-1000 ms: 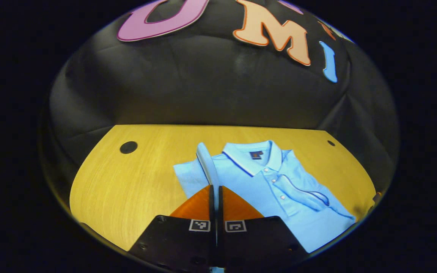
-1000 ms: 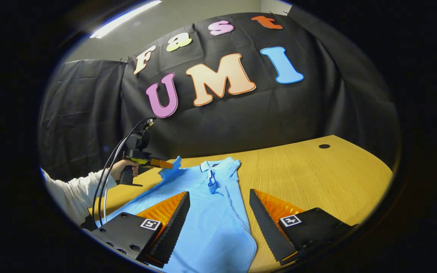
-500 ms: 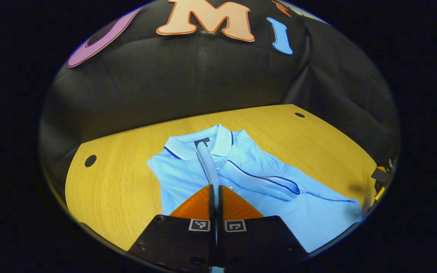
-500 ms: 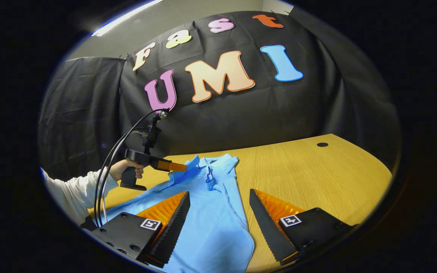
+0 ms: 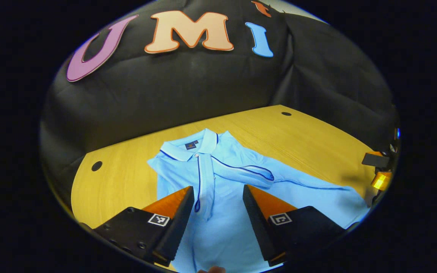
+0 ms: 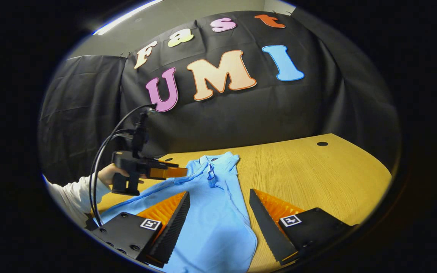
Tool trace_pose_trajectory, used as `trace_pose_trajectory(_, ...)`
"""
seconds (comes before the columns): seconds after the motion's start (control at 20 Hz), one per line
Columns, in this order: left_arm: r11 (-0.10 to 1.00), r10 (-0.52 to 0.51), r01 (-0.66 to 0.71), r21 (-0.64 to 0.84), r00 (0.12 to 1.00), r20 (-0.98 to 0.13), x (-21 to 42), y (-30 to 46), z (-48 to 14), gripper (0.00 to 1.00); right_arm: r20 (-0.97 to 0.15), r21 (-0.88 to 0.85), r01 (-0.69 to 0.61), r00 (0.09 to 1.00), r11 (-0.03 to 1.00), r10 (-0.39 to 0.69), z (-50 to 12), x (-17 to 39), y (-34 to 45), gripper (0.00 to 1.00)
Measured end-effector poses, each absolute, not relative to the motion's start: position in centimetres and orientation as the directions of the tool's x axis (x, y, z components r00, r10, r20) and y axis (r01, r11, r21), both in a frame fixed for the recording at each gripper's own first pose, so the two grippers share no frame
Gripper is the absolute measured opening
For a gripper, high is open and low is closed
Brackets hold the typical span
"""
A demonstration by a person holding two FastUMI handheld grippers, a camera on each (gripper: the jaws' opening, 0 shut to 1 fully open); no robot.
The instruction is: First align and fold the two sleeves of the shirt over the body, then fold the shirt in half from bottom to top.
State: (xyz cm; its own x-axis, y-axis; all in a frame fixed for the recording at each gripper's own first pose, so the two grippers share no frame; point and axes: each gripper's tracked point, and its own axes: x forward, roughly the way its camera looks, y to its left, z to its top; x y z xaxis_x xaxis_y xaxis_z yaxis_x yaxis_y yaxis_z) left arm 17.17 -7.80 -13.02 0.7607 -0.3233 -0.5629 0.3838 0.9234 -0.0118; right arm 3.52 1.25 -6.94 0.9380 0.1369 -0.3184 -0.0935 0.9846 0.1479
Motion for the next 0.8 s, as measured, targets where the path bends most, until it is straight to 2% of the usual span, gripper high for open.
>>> trace_pose_trajectory(0.15,0.94,-0.311,0.337,-0.05,0.791,-0.527,12.3,-5.9,-10.8,0.79,-0.319,0.143,-0.098,0.937,0.985,0.139,-6.8,2.5,1.6,0.98)
trace_pose_trajectory(0.2,0.946,-0.298,0.323,-0.043,0.805,-0.513,10.7,-5.1,-10.3,0.81,-0.325,0.142,-0.1,0.935,0.985,0.142,-7.0,2.0,1.6,0.98)
trace_pose_trajectory(0.5,0.968,-0.242,0.247,-0.055,0.844,-0.479,-1.2,-1.3,-9.1,0.81,-0.412,0.062,-0.116,0.902,0.991,0.131,-8.4,-3.8,1.5,0.98)
trace_pose_trajectory(0.8,0.985,-0.172,0.157,-0.071,0.846,-0.504,-10.8,0.1,-11.2,0.82,-0.453,0.066,-0.142,0.878,0.988,0.157,-9.1,-8.9,2.8,0.98)
